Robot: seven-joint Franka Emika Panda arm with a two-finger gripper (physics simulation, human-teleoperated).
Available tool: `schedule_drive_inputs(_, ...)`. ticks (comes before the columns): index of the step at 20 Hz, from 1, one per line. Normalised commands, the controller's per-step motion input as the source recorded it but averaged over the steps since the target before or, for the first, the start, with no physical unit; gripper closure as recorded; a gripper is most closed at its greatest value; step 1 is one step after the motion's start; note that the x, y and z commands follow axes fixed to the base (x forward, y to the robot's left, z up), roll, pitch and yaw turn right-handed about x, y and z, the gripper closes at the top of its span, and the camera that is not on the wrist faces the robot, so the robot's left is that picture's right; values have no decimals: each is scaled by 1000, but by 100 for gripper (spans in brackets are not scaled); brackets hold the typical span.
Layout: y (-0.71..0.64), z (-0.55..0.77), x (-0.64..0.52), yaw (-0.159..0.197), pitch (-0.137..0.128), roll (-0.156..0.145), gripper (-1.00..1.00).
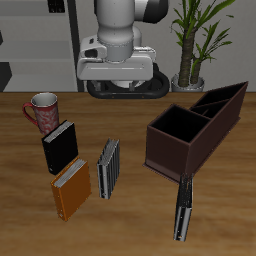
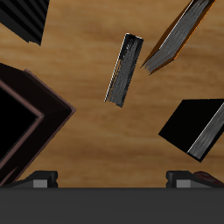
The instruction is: Place the right striped book into the left desk caddy's front compartment
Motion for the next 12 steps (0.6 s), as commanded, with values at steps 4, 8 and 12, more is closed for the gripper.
schedule_drive_inputs(4, -540, 13, 339, -53, -22, -65, -100)
schedule_drive_inputs(8, -455, 2, 325, -61, -26, -65, -100)
schedule_drive_inputs(12, -351, -110, 377, -44, -40, -111, -100)
